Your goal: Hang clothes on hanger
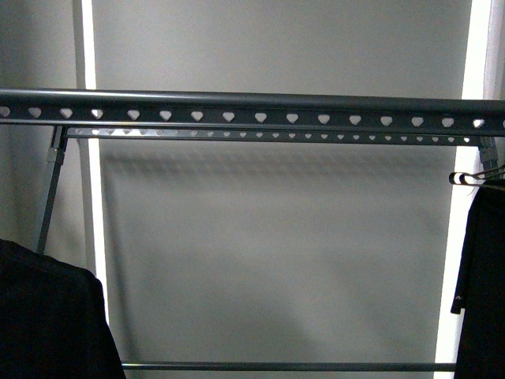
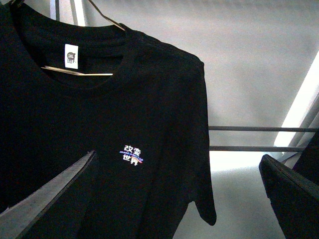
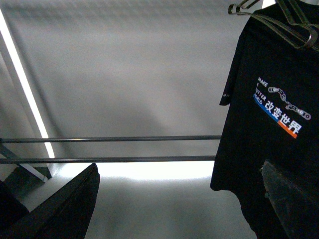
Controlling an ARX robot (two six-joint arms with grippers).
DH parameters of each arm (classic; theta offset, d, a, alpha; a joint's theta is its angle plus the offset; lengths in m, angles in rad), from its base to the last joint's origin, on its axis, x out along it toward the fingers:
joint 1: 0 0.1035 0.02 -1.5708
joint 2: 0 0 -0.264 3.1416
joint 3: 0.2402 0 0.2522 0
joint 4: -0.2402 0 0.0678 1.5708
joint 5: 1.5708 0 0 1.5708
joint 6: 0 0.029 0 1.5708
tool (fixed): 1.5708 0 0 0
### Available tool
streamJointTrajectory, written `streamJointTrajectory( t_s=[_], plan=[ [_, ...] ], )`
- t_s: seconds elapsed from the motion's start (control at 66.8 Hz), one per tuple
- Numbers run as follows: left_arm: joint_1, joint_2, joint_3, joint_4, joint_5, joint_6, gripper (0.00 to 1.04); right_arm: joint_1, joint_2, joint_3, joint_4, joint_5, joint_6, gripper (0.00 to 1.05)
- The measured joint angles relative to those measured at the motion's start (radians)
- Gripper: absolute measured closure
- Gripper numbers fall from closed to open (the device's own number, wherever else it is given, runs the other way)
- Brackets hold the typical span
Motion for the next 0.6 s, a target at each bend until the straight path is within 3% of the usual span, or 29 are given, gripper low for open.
streamJointTrajectory(
  t_s=[0.599],
  plan=[
    [0.000, 0.000, 0.000, 0.000, 0.000, 0.000, 0.07, 0.000, 0.000, 0.000, 0.000, 0.000, 0.000, 0.07]
  ],
)
